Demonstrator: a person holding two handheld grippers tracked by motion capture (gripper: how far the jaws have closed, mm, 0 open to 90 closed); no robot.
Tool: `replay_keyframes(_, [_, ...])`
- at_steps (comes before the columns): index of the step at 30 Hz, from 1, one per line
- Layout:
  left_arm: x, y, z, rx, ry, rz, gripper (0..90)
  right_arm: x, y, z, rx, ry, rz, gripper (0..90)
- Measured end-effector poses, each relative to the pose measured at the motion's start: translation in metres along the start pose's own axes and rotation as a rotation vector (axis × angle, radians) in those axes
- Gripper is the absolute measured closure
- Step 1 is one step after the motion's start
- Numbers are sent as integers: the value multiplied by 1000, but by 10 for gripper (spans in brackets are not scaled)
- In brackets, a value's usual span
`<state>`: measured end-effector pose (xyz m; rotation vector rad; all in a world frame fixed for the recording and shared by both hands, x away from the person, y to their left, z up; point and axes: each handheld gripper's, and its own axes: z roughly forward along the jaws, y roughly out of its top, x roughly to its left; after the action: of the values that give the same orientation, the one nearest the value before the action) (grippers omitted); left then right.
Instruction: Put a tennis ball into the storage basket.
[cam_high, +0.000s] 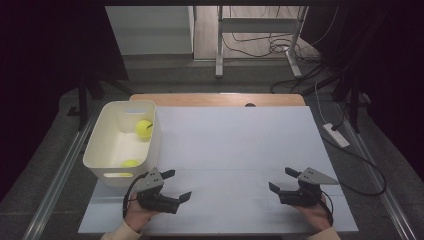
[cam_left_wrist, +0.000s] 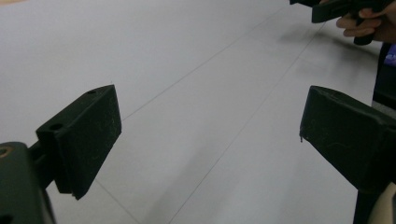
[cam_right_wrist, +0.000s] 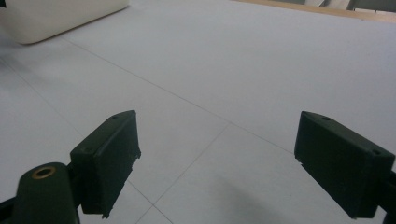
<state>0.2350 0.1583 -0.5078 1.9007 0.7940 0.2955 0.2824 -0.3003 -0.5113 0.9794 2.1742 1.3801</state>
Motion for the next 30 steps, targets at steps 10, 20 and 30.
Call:
replay_keyframes(10, [9, -10, -2, 2, -8, 1, 64, 3, -1, -1, -4, 20, -14, 137])
replay_keyframes(20, [15, -16, -4, 10, 0, 12, 63, 6, -2, -3, -3, 23, -22, 136])
replay_keyframes(30, [17, -17, -4, 7, 6, 5, 65, 10, -2, -3, 1, 51, -37, 136])
